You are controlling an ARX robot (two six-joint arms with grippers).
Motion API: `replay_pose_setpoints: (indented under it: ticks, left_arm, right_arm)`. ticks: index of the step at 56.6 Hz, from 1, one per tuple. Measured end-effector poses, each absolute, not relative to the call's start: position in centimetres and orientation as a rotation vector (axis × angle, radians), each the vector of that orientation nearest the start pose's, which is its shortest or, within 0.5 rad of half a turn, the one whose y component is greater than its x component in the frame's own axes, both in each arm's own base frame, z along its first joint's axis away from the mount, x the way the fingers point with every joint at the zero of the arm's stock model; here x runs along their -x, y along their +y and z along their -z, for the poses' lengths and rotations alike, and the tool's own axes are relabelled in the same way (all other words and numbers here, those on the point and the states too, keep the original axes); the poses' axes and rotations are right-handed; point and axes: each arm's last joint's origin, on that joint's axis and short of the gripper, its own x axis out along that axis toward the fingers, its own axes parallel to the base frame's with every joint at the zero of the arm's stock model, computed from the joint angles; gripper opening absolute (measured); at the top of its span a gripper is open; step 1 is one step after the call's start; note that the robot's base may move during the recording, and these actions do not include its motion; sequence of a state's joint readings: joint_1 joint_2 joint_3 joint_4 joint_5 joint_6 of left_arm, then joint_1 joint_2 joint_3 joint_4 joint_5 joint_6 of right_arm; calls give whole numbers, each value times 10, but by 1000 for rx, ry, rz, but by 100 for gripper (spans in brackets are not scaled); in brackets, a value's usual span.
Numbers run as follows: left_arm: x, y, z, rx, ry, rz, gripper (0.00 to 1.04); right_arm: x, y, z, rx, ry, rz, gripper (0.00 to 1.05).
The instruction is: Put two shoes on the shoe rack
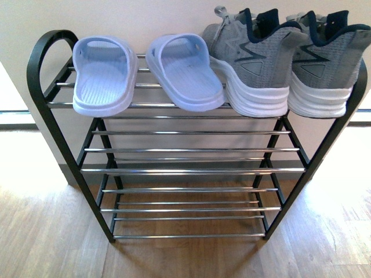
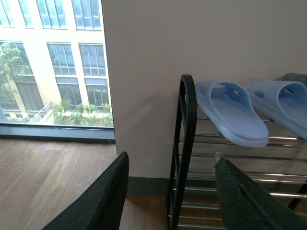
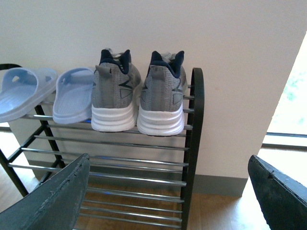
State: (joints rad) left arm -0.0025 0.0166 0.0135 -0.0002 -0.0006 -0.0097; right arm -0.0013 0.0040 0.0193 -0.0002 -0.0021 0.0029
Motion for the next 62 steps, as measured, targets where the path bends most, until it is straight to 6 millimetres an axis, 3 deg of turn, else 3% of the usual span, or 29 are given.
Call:
replay_pose_setpoints:
  ticks: [15, 62]
  left_arm:
    - [-98, 0, -167, 8, 3, 2, 97]
    - [-98, 0, -167, 8, 3, 3, 95]
  right_arm:
    - [-97, 0, -170, -2, -15, 0, 96]
    - [-97, 0, -170, -3, -15, 2, 96]
